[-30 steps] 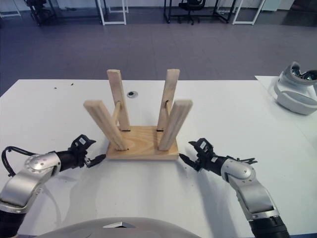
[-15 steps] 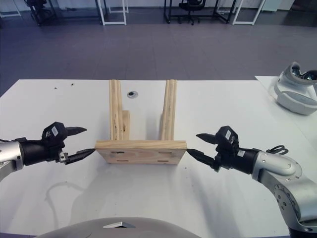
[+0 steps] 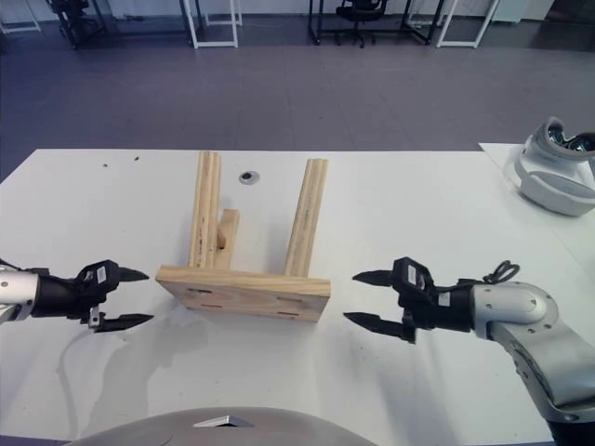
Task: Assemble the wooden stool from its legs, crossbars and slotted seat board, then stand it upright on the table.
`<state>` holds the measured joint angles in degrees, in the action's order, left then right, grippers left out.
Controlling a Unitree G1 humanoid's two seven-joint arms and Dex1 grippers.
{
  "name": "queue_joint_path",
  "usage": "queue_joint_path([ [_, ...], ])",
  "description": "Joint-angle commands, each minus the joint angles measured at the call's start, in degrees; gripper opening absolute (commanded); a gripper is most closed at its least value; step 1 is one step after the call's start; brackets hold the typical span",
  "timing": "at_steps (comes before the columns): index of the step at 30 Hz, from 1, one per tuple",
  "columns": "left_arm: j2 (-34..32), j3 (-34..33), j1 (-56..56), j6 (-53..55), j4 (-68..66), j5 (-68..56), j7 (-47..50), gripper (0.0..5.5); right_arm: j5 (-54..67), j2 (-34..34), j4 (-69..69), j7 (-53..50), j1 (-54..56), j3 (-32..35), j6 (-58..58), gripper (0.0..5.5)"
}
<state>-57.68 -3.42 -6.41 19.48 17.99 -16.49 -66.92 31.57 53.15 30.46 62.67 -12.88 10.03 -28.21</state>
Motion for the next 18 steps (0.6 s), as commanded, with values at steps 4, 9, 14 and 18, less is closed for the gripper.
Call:
queue_joint_path([
  [4,5.32,8.54,11.62,-4.77,-6.51,-1.05,-6.41,3.83,-2.51,-6.0,-4.96,-1.25,7.0,-9.71,2.28,3.51],
  [9,6.16,10.88,14.24,-7.84,-9.73,0.05,-8.7,2.96,-5.16,-7.81,-7.37,-1.5,9.02,-13.17,4.6,2.57],
  [14,5.65,10.8,15.26,-10.21,-10.7,0.02,-10.04,1.98,-6.12,-8.66,-8.77,-0.89,10.56,-13.97,7.01,1.59],
  [18,6.19,11.36,16.61,-11.8,-10.64,0.42,-10.29,1.51,-6.03,-9.27,-8.63,0.38,11.47,-14.47,8.36,1.53],
])
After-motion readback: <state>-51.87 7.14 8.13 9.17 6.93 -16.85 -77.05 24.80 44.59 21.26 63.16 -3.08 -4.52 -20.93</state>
